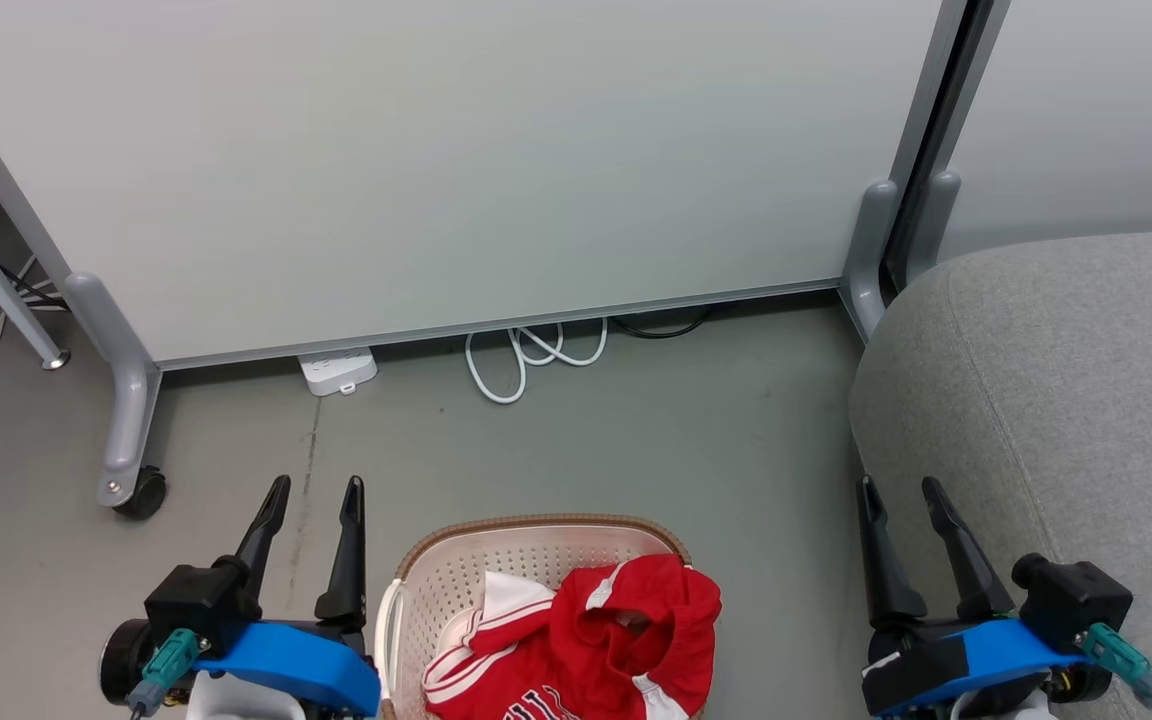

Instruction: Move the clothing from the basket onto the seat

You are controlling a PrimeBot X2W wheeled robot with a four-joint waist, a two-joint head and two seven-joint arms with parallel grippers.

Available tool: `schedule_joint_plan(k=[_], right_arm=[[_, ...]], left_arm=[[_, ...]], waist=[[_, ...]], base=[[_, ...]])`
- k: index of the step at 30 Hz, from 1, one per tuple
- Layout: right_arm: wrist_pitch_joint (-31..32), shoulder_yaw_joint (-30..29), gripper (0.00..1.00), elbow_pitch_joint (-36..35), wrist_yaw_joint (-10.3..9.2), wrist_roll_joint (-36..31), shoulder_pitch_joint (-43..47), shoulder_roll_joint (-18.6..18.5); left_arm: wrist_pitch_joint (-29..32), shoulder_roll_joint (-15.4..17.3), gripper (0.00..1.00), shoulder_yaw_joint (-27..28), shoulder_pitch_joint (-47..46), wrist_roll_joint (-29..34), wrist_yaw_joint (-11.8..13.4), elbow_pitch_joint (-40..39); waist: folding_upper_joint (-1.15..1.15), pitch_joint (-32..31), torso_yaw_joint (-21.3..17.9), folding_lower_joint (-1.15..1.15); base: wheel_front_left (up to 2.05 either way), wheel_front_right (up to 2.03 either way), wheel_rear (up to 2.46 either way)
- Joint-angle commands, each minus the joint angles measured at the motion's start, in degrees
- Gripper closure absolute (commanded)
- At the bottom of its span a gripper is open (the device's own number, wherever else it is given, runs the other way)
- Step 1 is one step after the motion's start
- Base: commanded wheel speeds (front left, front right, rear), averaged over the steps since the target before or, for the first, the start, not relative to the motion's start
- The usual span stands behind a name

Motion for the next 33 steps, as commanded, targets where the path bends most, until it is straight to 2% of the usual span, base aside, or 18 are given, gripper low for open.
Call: schedule_joint_plan(k=[1, 22, 33], right_arm=[[-0.7, 0.2, 0.00, -0.2, -0.02, -1.9, -1.0, -0.3], [-3.0, -0.1, 0.00, 1.0, -0.02, -11.1, -0.9, -0.3], [-3.5, -0.3, 0.00, 1.6, -0.02, -13.4, -0.5, -0.3]], left_arm=[[-0.7, 0.5, 0.00, -0.4, -1.1, 1.7, 0.1, 0.1], [-3.0, 0.2, 0.00, -1.1, -1.5, 10.6, 0.3, 1.7], [-3.5, -0.1, 0.00, -1.0, -1.5, 12.8, -0.1, 2.7]], waist=[[0.00, 0.1, 0.0, 0.00], [0.00, 0.0, 0.2, 0.00], [0.00, -0.1, 0.5, 0.00]], base=[[0.00, 0.00, 0.00], [0.00, 0.00, 0.00], [0.00, 0.00, 0.00]])
